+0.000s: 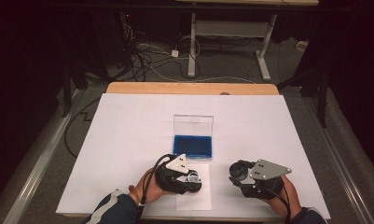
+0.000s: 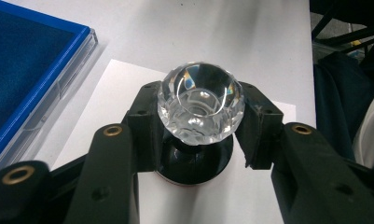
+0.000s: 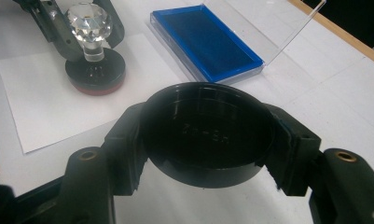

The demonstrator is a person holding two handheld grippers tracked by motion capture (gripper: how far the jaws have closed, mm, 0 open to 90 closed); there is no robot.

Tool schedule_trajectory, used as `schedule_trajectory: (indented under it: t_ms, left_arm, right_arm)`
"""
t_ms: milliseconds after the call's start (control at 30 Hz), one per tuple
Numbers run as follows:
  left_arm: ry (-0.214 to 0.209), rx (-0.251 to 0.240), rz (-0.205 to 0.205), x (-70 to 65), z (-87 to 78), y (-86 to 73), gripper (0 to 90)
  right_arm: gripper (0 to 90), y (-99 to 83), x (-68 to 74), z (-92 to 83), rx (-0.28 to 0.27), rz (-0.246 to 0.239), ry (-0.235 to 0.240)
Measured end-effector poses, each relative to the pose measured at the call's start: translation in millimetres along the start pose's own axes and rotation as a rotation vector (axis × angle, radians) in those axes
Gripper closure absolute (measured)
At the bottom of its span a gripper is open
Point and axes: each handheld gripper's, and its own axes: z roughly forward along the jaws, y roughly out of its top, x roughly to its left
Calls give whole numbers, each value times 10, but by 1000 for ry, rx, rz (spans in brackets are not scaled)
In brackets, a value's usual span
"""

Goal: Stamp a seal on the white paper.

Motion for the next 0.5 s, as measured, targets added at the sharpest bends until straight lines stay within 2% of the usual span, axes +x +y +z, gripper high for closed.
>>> schedule_trajectory:
  t_ms: [500]
  left_arm:
    - [-5,19,1,5,-3,20,543]
  right_arm:
    - [388,-4,2,-2,1,-3,3]
